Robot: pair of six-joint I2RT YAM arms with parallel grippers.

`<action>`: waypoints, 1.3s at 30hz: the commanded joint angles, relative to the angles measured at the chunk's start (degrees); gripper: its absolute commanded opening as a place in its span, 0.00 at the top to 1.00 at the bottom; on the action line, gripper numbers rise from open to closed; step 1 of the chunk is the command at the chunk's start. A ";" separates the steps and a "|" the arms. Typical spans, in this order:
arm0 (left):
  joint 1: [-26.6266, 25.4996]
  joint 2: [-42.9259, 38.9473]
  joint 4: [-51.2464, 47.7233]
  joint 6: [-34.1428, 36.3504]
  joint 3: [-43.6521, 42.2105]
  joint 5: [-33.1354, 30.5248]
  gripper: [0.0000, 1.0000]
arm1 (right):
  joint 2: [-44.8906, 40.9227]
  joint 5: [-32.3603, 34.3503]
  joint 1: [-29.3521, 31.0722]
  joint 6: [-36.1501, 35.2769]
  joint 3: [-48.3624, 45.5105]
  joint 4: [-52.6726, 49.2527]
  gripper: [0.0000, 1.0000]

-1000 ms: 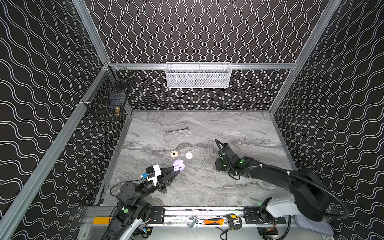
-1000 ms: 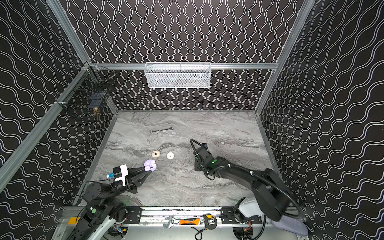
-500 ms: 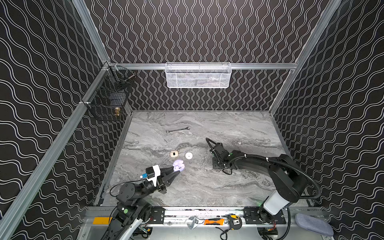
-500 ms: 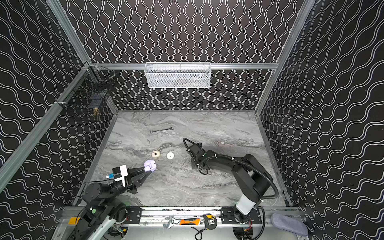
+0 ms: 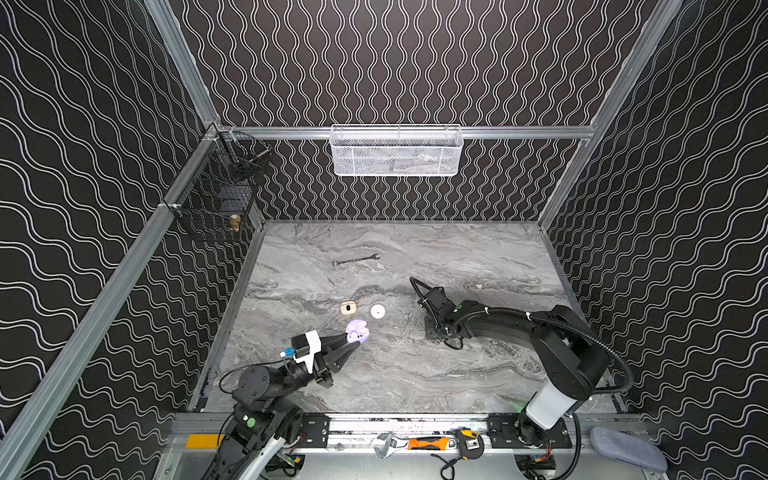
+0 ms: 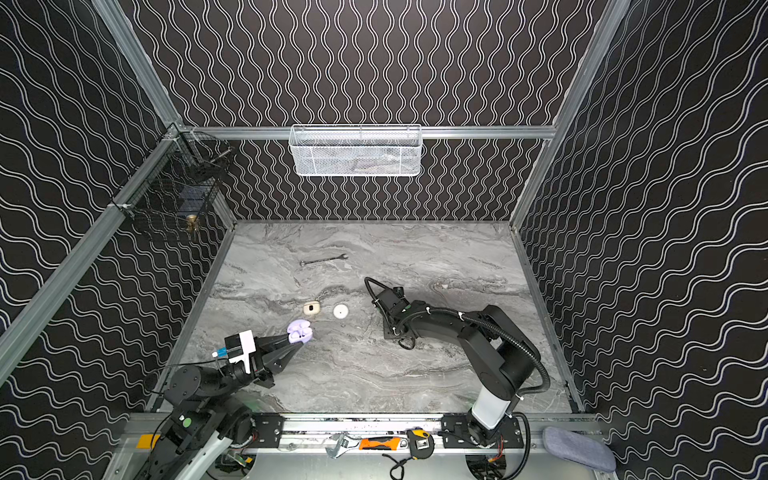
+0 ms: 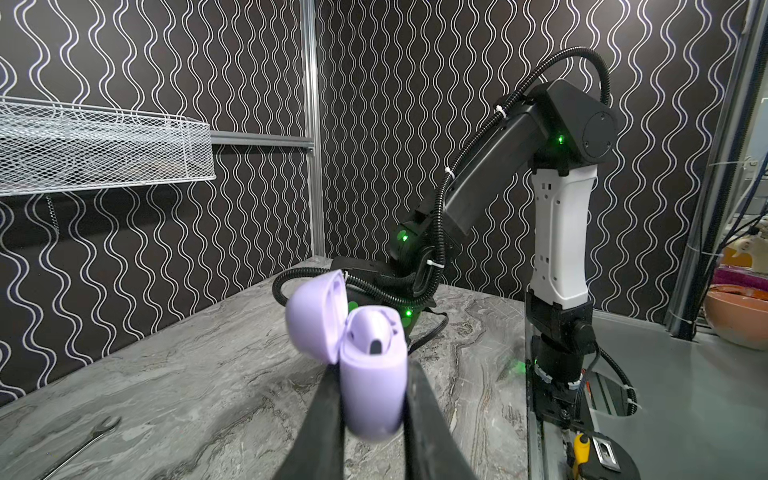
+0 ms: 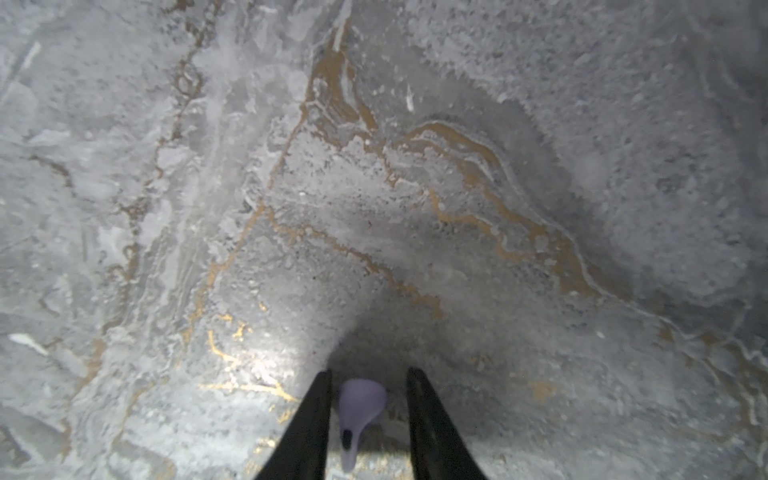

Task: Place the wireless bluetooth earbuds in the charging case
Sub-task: 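Lower the right gripper and grasp the second lilac earbud, then carry the second earbud to the case and insert it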

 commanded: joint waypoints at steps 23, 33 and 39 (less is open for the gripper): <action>0.01 0.45 1.86 0.10 1.13 0.17 1.00 | -10.48 1.47 1.87 4.35 -2.72 2.30 0.90; 0.03 0.15 3.38 -1.12 1.68 1.46 1.00 | -32.46 20.54 21.33 5.33 2.71 5.28 0.91; 0.01 0.45 4.84 -1.92 1.53 2.48 1.00 | -40.38 27.80 35.71 -3.31 -1.53 24.29 0.92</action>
